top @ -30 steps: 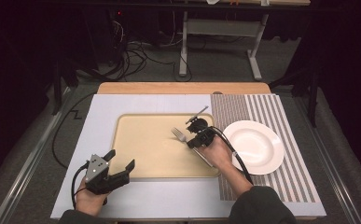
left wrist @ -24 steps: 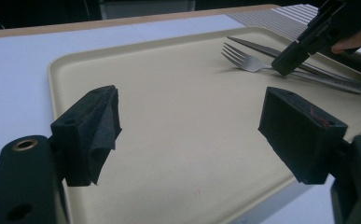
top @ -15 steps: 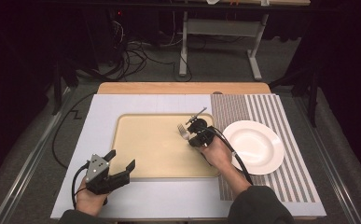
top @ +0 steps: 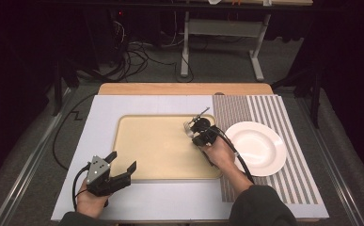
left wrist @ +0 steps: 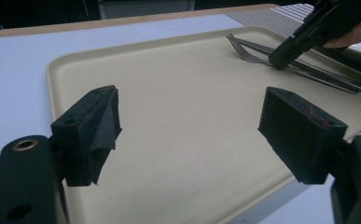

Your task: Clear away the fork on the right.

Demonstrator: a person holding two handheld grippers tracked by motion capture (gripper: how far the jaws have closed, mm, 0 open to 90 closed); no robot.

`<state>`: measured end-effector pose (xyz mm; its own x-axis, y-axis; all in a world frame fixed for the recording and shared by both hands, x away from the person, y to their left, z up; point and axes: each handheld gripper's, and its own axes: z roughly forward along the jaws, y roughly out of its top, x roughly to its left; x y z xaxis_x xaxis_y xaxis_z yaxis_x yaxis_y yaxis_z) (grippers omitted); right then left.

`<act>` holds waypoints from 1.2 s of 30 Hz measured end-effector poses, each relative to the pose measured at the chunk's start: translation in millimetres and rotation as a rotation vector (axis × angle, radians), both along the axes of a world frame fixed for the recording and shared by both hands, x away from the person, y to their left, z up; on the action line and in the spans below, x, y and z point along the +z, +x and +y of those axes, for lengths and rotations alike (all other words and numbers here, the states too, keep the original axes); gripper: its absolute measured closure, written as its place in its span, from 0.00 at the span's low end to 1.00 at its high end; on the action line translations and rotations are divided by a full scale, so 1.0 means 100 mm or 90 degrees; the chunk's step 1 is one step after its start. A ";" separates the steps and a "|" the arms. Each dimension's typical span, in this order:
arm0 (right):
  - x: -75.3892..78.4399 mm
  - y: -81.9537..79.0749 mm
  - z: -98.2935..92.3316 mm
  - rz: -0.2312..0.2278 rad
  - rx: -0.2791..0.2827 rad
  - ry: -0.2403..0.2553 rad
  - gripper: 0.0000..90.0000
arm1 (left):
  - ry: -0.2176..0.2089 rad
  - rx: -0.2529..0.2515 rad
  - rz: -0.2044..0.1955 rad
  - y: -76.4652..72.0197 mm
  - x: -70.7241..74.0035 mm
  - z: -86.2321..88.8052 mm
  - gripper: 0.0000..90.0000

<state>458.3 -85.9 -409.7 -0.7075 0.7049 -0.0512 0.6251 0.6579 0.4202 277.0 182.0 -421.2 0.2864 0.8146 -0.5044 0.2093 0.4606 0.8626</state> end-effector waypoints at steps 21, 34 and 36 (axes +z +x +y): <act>0.00 0.07 -0.04 -0.024 -0.018 -0.018 0.88 | -0.004 -0.003 0.001 0.00 0.00 0.00 0.24; 0.16 -0.03 -0.19 -0.035 -0.016 0.044 0.73 | -0.007 -0.001 -0.003 -0.01 0.01 0.00 0.24; 0.18 -0.04 -0.23 -0.040 -0.017 0.052 0.70 | -0.006 -0.001 -0.003 -0.01 0.01 0.00 0.24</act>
<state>454.4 -108.9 -392.0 -0.6852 0.7274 -0.0365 0.6128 0.6029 0.5109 276.0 181.8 -420.2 0.2904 0.8095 -0.5103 0.2068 0.4676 0.8594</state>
